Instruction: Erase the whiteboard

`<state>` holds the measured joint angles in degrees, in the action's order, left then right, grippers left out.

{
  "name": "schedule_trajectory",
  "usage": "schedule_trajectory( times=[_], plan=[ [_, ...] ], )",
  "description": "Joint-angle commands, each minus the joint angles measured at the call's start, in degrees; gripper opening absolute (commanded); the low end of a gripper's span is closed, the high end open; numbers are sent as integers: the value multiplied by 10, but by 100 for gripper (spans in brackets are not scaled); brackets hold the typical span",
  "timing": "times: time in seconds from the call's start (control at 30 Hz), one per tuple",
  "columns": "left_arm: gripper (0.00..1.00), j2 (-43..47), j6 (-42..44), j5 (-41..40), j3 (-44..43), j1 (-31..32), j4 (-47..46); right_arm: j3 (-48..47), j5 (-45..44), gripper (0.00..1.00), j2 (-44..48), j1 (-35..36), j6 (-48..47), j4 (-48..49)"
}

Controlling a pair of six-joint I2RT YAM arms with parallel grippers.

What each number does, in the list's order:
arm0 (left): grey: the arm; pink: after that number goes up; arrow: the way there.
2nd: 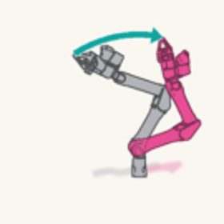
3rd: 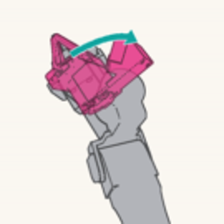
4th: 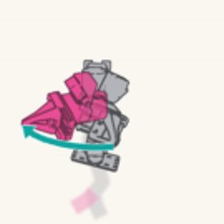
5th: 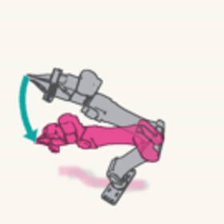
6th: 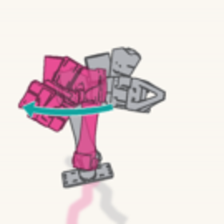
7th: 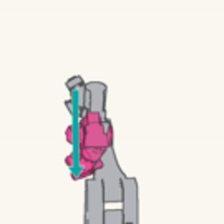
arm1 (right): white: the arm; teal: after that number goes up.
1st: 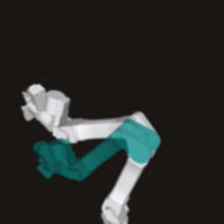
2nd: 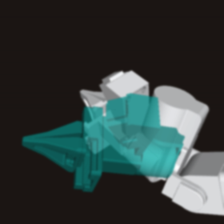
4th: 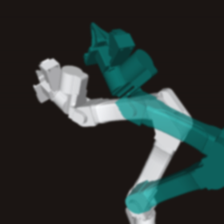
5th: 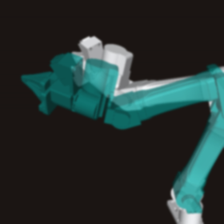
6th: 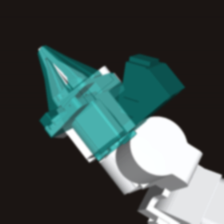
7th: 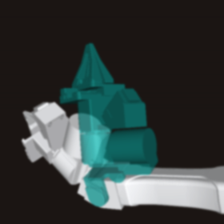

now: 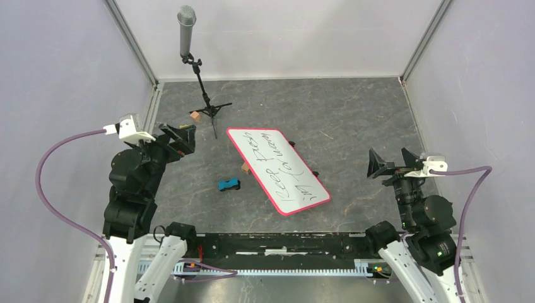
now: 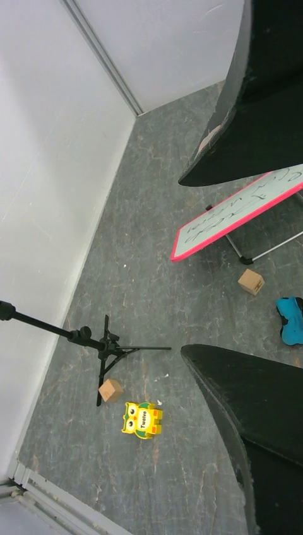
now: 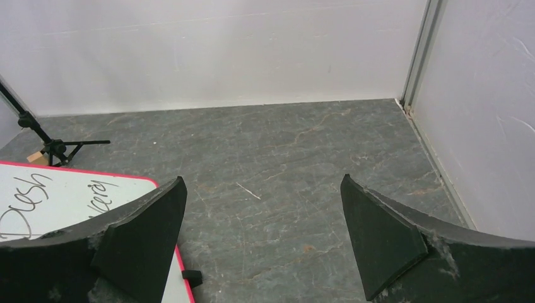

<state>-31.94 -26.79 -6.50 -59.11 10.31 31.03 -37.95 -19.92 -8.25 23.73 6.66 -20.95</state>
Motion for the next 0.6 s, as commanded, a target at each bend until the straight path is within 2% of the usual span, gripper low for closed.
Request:
schedule_trajectory(
  times=[0.0, 0.33, 0.43, 0.47, 0.57],
  plan=[
    [100, 1, -9, -12, -14, -3, 10, -24, 9, 98, -9, -2, 5, -15],
    [100, 6, 0, -18, -21, -3, 64, -15, 5, 98, -60, -2, 0, -9],
    [100, -9, -32, -60, -21, -3, 116, -12, 28, 100, -81, -2, 3, -7],
    [100, -18, -42, -77, -24, -3, 138, -11, 3, 98, -90, -2, 2, -6],
    [100, -51, -86, -119, -25, -3, 209, -6, 4, 97, -122, -2, 6, 1]
  ],
)
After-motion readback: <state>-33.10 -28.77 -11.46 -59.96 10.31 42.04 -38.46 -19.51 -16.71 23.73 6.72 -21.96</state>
